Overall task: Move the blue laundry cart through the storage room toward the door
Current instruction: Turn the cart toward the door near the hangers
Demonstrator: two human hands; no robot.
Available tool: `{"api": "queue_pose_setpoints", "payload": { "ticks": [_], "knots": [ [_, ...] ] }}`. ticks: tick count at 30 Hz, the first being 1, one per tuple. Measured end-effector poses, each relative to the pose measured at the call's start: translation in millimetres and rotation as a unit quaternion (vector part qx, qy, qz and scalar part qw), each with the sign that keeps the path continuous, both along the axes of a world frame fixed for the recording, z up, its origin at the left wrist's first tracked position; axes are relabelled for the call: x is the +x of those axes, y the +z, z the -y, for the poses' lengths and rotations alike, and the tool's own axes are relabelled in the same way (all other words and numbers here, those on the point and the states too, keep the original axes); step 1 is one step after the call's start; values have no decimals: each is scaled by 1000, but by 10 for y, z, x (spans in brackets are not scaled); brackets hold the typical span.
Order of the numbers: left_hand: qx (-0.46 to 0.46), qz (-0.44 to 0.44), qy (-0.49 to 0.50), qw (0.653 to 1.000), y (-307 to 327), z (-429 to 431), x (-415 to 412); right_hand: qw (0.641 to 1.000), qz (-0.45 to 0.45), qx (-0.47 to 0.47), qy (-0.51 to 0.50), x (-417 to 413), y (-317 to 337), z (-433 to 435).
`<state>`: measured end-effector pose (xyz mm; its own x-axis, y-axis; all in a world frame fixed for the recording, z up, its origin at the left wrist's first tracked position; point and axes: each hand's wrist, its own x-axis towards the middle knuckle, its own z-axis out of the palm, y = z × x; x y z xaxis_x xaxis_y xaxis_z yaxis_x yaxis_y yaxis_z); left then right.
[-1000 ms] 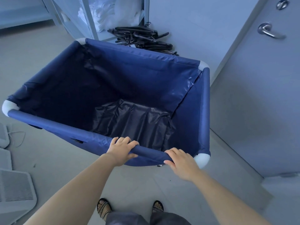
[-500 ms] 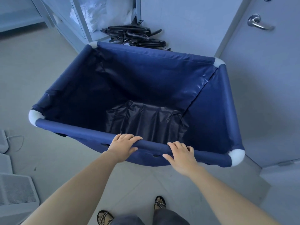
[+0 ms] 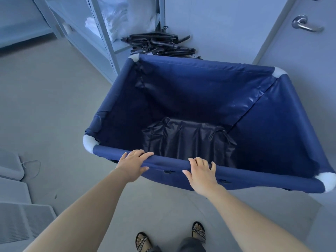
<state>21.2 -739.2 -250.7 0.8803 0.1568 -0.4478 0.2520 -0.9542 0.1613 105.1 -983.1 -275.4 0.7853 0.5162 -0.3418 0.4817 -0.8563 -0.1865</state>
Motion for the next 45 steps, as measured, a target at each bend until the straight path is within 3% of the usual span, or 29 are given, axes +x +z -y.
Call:
{"api": "queue_pose_setpoints", "payload": {
  "ticks": [9,16,20,26,35,45],
  "knots": [
    [41,-16,-45,998,-67,-806,-166,1000,-2,23,-16,-279,-41,-753],
    [110,-75,-135,982,-50,-1456,31,989,-20,47,-138,-212,-77,-939],
    [90,-57,-205,973,-37,-1642,156,985,-31,83,-148,-106,-31,-1422],
    [95,9,-229,969,51,-2063,453,980,-66,131,-132,-116,5,-2128],
    [86,14,-383,920,55,-2632,1094,968,-107,119,-195,23,51,-2555],
    [81,5,-568,819,150,-3080,1591,913,-61,184,-358,-342,108,-3725]
  ]
}}
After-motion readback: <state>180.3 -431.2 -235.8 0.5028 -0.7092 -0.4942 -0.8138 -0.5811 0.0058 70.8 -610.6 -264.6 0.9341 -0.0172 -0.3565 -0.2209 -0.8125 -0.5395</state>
